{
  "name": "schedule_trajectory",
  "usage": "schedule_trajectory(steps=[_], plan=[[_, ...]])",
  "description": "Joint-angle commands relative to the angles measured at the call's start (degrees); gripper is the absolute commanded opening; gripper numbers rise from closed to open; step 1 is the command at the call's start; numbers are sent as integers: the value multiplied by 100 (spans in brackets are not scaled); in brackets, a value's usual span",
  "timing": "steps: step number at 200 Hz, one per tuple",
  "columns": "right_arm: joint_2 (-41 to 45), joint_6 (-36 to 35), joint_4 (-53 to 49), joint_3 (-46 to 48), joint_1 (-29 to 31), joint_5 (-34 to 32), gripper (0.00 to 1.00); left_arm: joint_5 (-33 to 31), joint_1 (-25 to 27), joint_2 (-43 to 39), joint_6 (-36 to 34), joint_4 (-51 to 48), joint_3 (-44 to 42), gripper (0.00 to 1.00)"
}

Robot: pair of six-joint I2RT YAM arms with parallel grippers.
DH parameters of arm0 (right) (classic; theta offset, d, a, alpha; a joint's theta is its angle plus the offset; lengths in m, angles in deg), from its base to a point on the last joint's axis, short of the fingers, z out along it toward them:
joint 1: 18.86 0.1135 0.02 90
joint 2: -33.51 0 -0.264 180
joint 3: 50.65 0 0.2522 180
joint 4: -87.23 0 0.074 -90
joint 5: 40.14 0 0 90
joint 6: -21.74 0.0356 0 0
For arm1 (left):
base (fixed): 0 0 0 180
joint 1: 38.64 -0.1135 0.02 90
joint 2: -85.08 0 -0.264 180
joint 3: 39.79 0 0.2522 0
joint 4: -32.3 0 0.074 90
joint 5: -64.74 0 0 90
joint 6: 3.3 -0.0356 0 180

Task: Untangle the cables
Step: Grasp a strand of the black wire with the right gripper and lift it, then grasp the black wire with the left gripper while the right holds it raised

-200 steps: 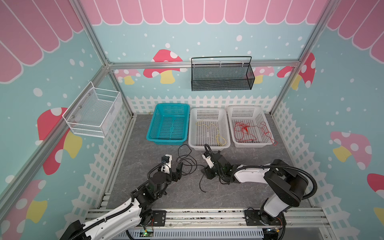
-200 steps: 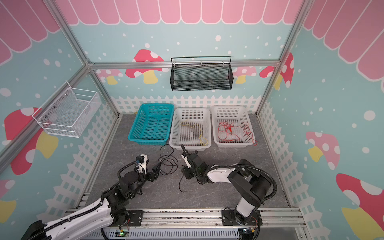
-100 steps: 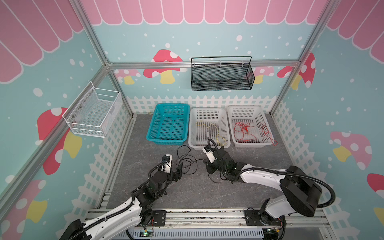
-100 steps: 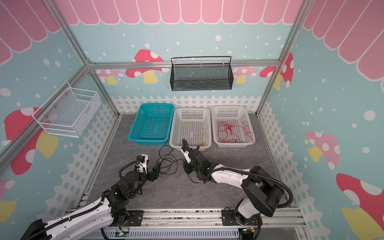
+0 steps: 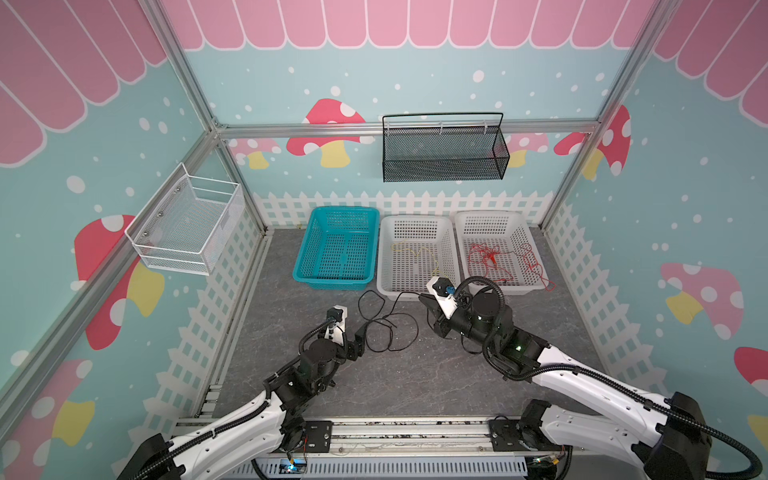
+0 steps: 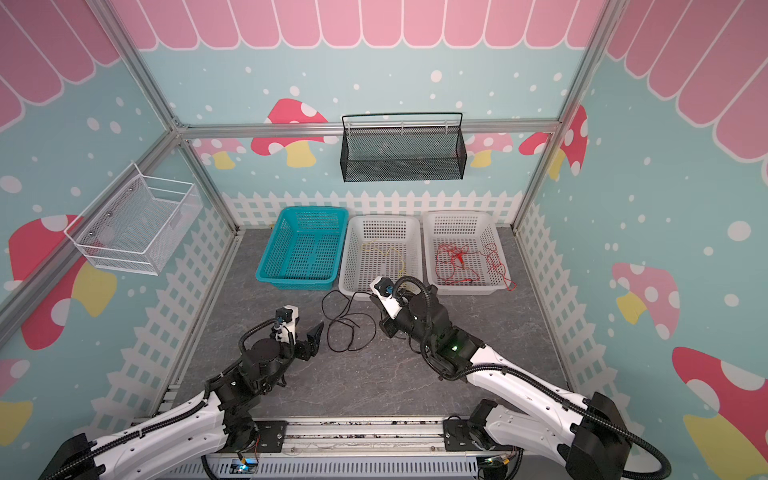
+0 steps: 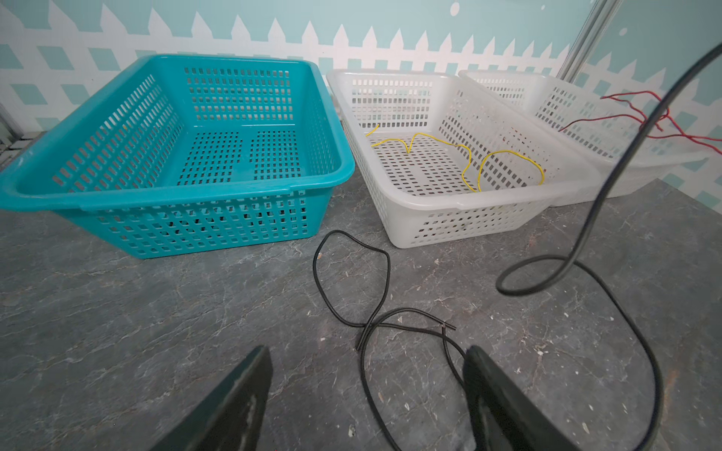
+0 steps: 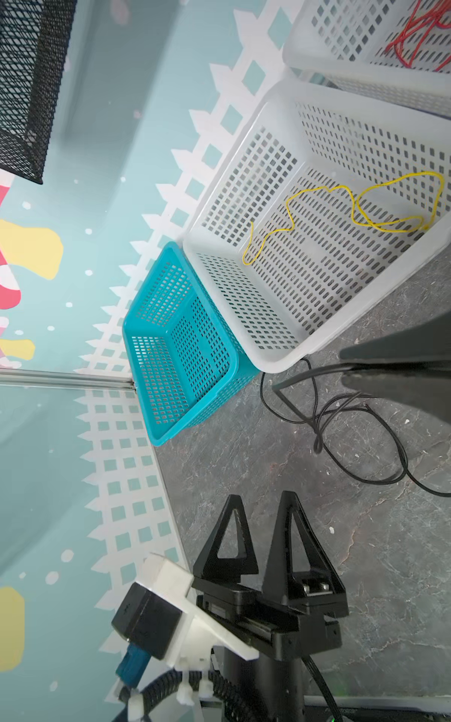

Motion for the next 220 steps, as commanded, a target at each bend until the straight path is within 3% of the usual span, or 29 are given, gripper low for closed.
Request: schedule_trajectory(steps=[1,40,91,136,170,220], plan=[[46,-228,-215,-170,29,211,0,99,11,57,-220,210,145,77],[90,-43,-87,-456,29,276,0,687,11,136,-484,562,159,78],[-422,257,-641,-1549,31,-405,0,1918,130,371,-1230,733,143,79],[-714,443,-808,-1787,29,-639,0,1551,318,948,-1541,1049,279,79],[-688,481,-809,-1822,30,-634,0,1399,371,1827,-1689,1645,446,79],[-740,530,-1078,-2024,26,-897,0,1367,841,3169,-2604,2531,739,79]])
